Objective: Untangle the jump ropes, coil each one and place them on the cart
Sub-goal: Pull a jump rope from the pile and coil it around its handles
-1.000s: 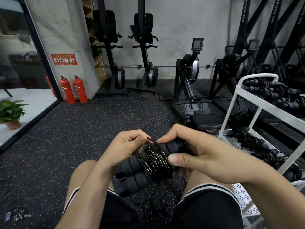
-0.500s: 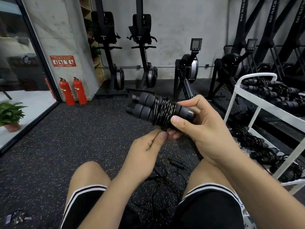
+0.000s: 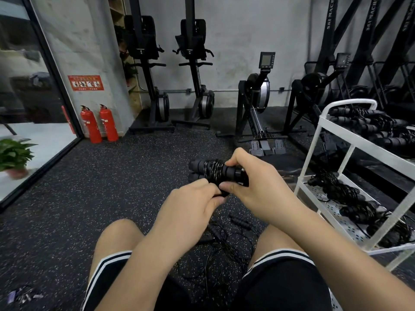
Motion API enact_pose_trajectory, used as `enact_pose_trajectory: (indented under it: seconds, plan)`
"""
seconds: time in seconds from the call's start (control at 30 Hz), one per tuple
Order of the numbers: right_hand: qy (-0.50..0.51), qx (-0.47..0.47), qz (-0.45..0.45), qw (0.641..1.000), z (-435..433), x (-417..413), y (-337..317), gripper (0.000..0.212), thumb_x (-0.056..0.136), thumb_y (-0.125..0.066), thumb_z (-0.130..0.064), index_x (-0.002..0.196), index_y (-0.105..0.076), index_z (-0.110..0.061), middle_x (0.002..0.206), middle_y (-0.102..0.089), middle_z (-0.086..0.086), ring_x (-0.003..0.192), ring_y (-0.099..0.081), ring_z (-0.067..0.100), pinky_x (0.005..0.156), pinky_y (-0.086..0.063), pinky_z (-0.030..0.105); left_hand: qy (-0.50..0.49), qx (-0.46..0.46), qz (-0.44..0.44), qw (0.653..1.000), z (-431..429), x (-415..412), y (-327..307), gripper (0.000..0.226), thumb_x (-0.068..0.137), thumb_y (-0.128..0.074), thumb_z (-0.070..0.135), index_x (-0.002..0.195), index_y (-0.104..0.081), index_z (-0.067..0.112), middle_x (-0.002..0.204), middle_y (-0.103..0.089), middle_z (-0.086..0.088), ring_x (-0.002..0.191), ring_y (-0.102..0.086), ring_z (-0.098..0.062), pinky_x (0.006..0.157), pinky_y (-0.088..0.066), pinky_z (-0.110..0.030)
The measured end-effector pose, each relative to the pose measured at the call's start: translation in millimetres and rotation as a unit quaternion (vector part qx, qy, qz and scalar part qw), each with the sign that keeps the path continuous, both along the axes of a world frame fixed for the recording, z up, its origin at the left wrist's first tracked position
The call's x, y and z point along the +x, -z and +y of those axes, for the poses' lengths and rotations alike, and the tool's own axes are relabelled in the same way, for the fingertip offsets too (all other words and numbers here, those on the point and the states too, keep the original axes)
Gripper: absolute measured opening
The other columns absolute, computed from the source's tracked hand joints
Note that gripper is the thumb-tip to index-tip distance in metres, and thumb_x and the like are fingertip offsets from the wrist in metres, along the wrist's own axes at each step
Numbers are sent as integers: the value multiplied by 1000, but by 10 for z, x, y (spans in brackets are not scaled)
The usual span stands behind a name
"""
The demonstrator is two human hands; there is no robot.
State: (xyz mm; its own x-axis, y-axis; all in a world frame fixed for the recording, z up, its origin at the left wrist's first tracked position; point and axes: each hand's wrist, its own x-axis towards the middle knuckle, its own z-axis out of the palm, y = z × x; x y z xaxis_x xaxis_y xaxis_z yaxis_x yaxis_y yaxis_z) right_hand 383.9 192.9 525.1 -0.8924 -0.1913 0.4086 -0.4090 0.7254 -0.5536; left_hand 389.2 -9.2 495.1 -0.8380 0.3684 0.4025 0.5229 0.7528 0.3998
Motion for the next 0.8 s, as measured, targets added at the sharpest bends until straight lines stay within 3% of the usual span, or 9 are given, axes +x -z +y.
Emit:
enact_pose_trajectory:
  seconds: [0.17, 0.27, 0.37, 0.43, 0.57, 0.63, 0.7, 0.8]
  plan:
    - [-31, 41, -17, 999, 38, -1, -27, 38, 91, -86, -30, 110, -53, -38, 105, -62, -17, 97, -56, -2, 76, -41, 19, 10, 48, 38, 998, -62, -23, 1, 21, 96, -69, 55, 90, -73, 36, 85, -63, 20, 81, -62, -4, 75, -54, -39]
    - [-59, 23, -26, 998, 73, -6, -39, 40, 90, -86, -30, 115, -57, -42, 107, -65, -18, 101, -59, 0, 84, -47, 26, 17, 112, 35, 993, -77, 10, -28, 23, 88, -79, 56, 83, -73, 36, 79, -66, 16, 76, -64, -9, 68, -53, -37]
    - [-82, 15, -30, 996, 78, -15, -2, 41, 91, -85, -29, 120, -61, -43, 114, -67, -16, 108, -63, 4, 92, -52, 33, 20, 177, 0, 984, -76, 27, -59, 19, 81, -91, 41, 80, -74, 35, 75, -68, 12, 70, -63, -11, 64, -54, -32]
    - [-99, 14, -38, 994, 95, -19, -4, 39, 92, -84, -28, 122, -64, -42, 115, -69, -14, 109, -65, 6, 94, -53, 36, 31, 248, -51, 967, -67, 6, -61, 21, 77, -96, 31, 82, -75, 34, 75, -69, 8, 66, -61, -5, 61, -50, -22]
    - [-125, 37, -53, 990, 116, -5, -76, 34, 94, -83, -25, 121, -68, -39, 107, -73, -17, 103, -68, 4, 86, -54, 26, 44, 302, -97, 947, -50, -28, -21, 25, 84, -91, 21, 89, -73, 36, 79, -70, 7, 65, -55, 0, 62, -42, -13]
    - [-112, 35, -48, 992, 124, -10, -88, 35, 92, -84, -28, 120, -67, -39, 104, -73, -18, 99, -69, 3, 84, -54, 24, 39, 282, -85, 955, -34, -42, 15, 22, 94, -82, 22, 96, -69, 39, 85, -69, 11, 70, -57, -2, 66, -43, -16]
    - [-83, 29, -61, 994, 126, -19, -88, 39, 88, -87, -34, 118, -62, -39, 103, -74, -16, 96, -69, 3, 85, -56, 32, 31, 272, -71, 959, -34, -73, 45, 22, 99, -75, 23, 105, -64, 41, 92, -68, 11, 79, -61, -7, 74, -47, -23]
    - [-68, 7, -68, 995, 135, -7, -44, 34, 86, -88, -36, 109, -63, -37, 95, -76, -13, 87, -71, 7, 81, -58, 41, 33, 337, -87, 937, -47, -115, 75, 32, 97, -77, 15, 109, -63, 41, 95, -70, 7, 91, -67, -14, 88, -55, -38]
